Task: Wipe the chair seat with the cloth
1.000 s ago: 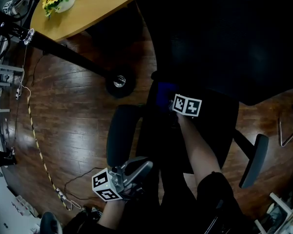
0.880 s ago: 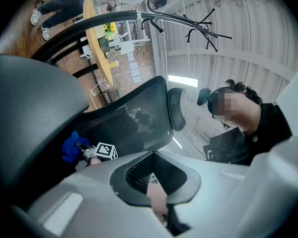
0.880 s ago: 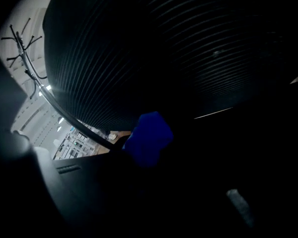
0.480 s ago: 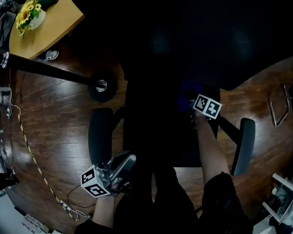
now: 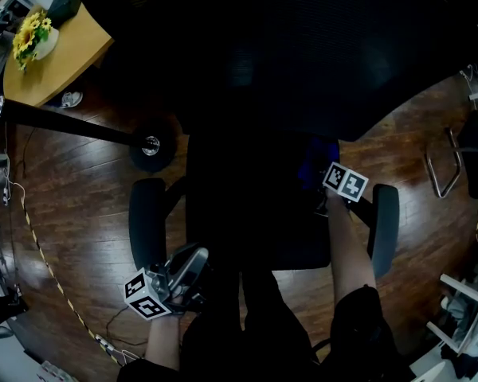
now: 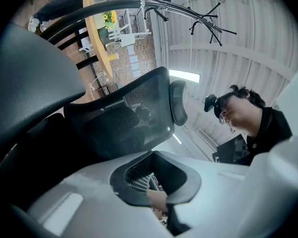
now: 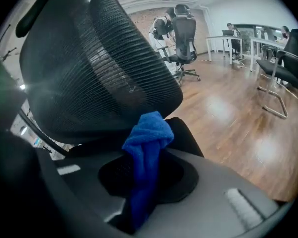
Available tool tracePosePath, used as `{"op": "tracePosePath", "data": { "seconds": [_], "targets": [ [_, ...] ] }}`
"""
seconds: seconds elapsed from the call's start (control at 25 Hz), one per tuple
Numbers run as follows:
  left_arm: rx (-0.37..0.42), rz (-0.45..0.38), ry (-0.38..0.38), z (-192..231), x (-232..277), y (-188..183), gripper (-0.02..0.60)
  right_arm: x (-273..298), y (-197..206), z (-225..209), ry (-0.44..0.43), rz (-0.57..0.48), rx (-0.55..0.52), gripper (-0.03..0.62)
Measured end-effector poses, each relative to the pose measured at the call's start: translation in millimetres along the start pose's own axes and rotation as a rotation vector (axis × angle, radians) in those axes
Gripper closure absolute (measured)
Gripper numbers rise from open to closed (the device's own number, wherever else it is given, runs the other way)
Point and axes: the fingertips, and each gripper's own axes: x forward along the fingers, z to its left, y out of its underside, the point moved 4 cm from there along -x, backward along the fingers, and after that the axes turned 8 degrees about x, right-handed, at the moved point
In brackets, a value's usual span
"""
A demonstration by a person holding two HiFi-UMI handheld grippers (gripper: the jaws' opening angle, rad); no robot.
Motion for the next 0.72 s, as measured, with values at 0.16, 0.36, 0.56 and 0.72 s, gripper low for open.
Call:
{"op": "tracePosePath", "data": {
  "seconds": [0.16,0.36,0.56,0.72],
  "targets": [
    [0.006,-0.004,0.002,-3.7,0.1,0.4,0.589,-2.6,0.8,8.0,-0.017,-0.011,-0.050,0.533],
    [0.016,-0.022,0.002,-7.6,-6.7,-3.3,0.589,-17.2,27.1,81.8,-0.232,-0.012,-0.129,0.533],
    [0.015,-0.046,-0.011,-5.1,-18.0,-3.7,0.589,-16.7,99.9,201.1,-0.489,0.098,-0.159,0.533],
    [0.022,-0.066,-0.016,-7.6,-24.8,-3.6,0.589,-8.9,157.8,279.8,-0.676,0.214,-0.110,0.533]
  ]
}}
